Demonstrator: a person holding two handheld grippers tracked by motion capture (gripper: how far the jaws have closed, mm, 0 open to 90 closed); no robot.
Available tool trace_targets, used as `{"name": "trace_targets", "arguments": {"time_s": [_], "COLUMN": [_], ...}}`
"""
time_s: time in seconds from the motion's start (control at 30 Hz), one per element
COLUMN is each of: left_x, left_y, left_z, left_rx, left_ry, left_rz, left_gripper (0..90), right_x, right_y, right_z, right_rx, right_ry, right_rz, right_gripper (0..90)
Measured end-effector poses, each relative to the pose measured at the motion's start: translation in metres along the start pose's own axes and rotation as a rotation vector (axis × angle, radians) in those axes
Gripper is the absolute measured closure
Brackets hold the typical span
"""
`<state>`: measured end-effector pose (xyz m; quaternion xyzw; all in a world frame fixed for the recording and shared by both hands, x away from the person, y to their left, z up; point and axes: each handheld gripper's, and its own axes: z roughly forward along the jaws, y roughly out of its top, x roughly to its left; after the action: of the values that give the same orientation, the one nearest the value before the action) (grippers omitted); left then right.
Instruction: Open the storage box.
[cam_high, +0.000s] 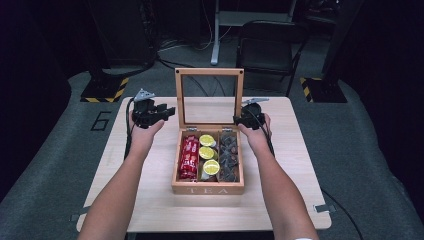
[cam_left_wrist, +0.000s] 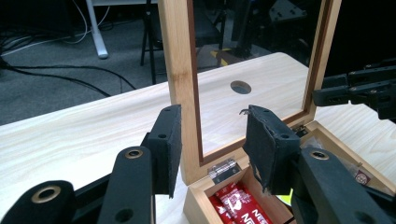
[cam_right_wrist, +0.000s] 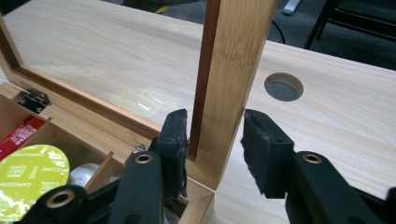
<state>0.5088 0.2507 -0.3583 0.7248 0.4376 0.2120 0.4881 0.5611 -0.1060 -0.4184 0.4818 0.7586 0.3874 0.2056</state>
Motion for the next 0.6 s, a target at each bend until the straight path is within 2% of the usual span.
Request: {"name": "trace_targets", "arguments": {"time_s": [0.1, 0.47, 0.5, 0.6], "left_x": [-0.001, 0.0, 0.0, 0.001], "left_y": [0.0, 0.0, 0.0, 0.0], "left_z": [0.0, -0.002, -0.003, -0.004], "left_rx": [-0.001, -0.008, -0.008, -0.012], "left_ry": [0.0, 0.016, 0.018, 0.02], "left_rz": [0.003, -0.006, -0.007, -0.007], "left_gripper": [55.5, 54.4, 54.4, 54.5], "right_x": [-0.001, -0.001, 0.0, 0.003], "right_y": [0.0, -0.004, -0.004, -0.009], "right_z": [-0.004, -0.032, -0.034, -0.039], "right_rx": [-0.004, -0.034, -0.032, -0.039], "right_ry": [0.005, 0.029, 0.029, 0.039], "right_rz": [0.008, -0.007, 0.006, -0.005], "right_gripper": [54.5, 50.1, 49.7, 47.7]}}
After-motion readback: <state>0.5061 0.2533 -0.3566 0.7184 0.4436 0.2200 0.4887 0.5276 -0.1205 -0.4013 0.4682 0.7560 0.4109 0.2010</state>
